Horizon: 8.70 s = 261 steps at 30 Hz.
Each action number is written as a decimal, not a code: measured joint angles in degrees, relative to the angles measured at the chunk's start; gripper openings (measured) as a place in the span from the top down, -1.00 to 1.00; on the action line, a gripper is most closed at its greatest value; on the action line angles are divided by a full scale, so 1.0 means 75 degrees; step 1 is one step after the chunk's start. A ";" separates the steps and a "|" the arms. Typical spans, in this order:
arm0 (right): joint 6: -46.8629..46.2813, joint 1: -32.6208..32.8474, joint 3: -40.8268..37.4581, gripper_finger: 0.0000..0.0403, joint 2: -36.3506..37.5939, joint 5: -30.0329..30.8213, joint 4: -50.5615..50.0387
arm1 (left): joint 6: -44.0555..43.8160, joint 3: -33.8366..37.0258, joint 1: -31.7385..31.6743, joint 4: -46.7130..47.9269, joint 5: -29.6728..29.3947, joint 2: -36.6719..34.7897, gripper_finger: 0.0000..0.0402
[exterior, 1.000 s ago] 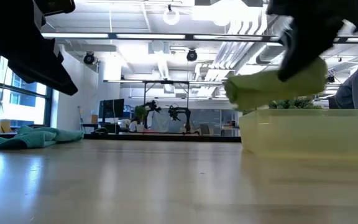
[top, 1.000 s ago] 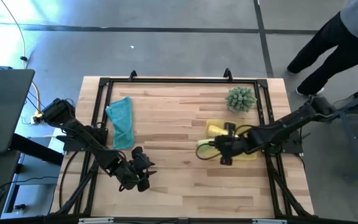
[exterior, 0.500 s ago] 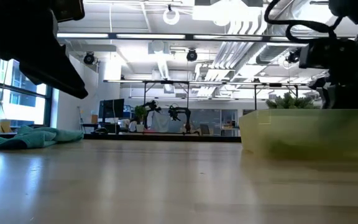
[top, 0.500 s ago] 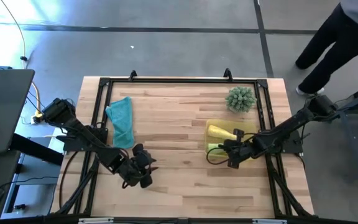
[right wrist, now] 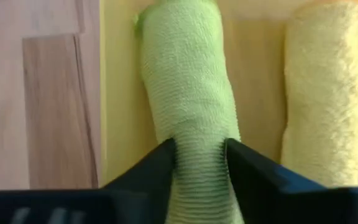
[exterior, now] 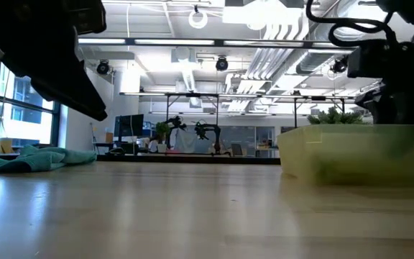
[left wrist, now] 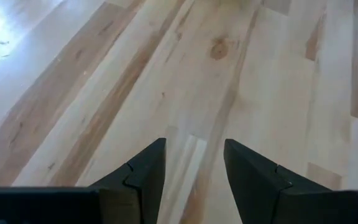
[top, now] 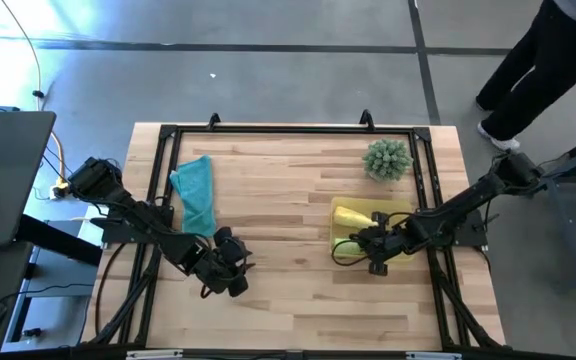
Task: Roll microfiber towels into tight, uniform cylinder then place into a basket
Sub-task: Put the green microfiber towel into the yellow bin, then fold the blue microfiber towel
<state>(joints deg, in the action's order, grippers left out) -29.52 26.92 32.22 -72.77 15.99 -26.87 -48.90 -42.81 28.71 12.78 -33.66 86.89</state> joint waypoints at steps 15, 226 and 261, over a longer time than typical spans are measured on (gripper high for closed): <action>0.0788 -0.0292 0.3232 -0.11 0.0003 0.0345 -0.2899 | -0.0623 -0.0006 -0.1329 0.2592 0.0291 -0.0044 0.24; 0.3811 -0.0413 0.4045 1.00 -0.1186 0.1192 0.3553 | 0.4750 -0.2634 -0.1106 0.1633 0.0663 0.0903 0.24; 0.5171 -0.0508 0.4051 1.00 -0.0941 0.3078 0.3439 | 0.3309 -0.2706 -0.0461 0.4470 -0.1139 -0.0576 0.99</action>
<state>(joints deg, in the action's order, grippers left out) 9.26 23.11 62.61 -79.83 39.07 -1.08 -24.09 -63.10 25.25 46.31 -42.20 82.57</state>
